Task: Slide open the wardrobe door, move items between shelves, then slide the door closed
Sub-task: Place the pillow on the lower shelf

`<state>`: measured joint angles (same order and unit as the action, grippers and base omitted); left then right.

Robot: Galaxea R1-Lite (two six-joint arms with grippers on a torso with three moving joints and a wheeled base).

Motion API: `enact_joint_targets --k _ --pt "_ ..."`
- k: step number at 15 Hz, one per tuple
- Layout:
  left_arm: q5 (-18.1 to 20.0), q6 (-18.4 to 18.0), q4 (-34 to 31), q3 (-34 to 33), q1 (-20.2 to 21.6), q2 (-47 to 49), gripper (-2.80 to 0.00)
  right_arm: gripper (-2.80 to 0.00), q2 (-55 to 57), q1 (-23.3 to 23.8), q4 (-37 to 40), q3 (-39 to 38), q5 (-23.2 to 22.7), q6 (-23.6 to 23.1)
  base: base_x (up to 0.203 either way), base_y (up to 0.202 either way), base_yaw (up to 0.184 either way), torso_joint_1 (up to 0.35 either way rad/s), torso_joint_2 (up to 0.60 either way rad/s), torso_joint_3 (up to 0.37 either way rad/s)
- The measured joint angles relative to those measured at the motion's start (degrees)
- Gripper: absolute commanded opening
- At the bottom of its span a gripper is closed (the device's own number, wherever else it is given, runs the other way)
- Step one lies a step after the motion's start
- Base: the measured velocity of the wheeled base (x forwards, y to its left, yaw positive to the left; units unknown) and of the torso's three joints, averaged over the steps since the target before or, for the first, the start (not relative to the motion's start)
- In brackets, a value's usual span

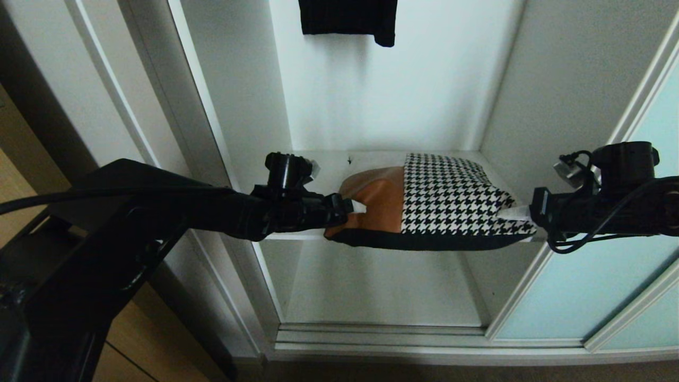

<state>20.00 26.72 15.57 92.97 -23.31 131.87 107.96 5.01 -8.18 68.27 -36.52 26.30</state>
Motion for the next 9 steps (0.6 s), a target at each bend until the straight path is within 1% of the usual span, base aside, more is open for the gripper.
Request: enact_joint_targets --k 4,7,8,9 --pt "-0.22 -0.49 -0.05 -0.38 -0.15 1.23 0.00 -2.80 0.55 0.00 0.27 0.48 0.01 0.11 0.000 0.000 0.000 0.000 0.00 0.000" --pt "-0.49 -0.51 0.24 0.80 -0.15 2.26 0.00 -2.80 0.65 0.00 0.09 0.48 -0.06 0.09 0.000 0.000 0.000 0.000 0.00 0.000" --pt "-0.62 -0.47 0.24 1.53 -0.12 2.71 -2.80 -2.80 0.72 0.00 0.07 0.48 -0.07 0.11 0.000 0.000 0.000 0.000 0.00 0.000" --pt "-0.92 -0.43 0.23 2.57 -0.09 3.26 -2.80 -2.80 0.80 0.00 0.06 0.48 -0.16 0.11 0.000 0.000 0.000 0.000 0.00 0.000"
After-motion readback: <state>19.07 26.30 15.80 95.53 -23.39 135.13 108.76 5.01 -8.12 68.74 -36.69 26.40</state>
